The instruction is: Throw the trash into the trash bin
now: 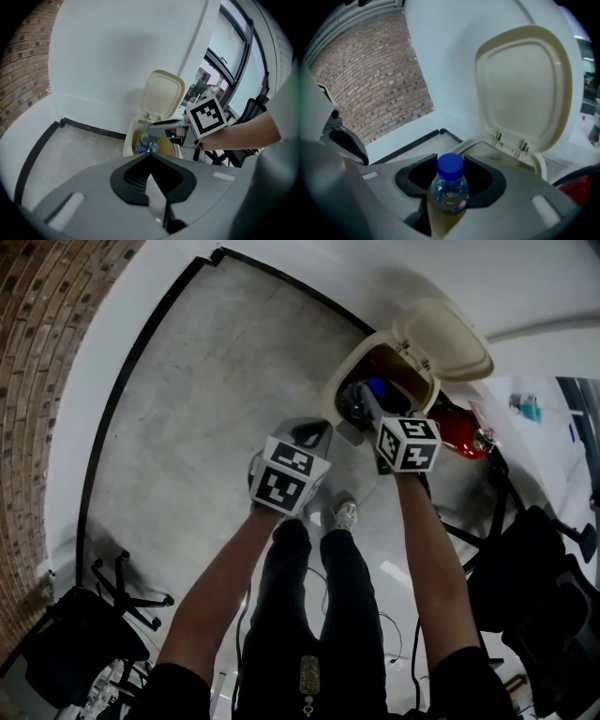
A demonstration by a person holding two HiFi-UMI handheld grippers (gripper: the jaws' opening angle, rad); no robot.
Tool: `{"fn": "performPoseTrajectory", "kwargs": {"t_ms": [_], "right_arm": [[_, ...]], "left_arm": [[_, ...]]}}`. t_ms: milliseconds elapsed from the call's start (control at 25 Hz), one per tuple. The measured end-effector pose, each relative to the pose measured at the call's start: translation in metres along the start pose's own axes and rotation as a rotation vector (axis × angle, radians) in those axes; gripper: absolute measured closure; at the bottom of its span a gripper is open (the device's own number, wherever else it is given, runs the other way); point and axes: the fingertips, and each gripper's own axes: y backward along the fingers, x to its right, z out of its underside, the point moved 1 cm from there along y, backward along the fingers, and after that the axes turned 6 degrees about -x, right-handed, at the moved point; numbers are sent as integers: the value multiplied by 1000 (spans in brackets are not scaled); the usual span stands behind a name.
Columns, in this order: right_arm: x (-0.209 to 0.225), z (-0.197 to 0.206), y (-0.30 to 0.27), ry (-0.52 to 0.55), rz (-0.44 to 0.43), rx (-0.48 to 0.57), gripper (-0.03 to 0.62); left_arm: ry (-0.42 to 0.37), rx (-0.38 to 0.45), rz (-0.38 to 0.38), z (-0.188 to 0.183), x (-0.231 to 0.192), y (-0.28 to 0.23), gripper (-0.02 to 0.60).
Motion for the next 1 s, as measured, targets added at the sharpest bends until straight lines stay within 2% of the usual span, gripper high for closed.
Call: {"fn": "performPoseTrajectory", "kwargs": {"t_ms": [120,280,520,720,1000], "right_arm": [[1,22,-7,6,-20,-97,414],[-3,23,-3,4,-42,-111,382],[6,-8,28,30,-39,-13,379],[26,-62,80,61,-14,131,386],[59,-126,140,133,48,235,551]], "left_arm": [[-4,-15,-1,8,-1,-2,575],[12,-26,-5,12,-6,-4,577],[23,-22,-8,8,-5,-6,577],[21,-1,-3,-6,1,-8,577],[0,44,0,-44,16,-9,577]]}}
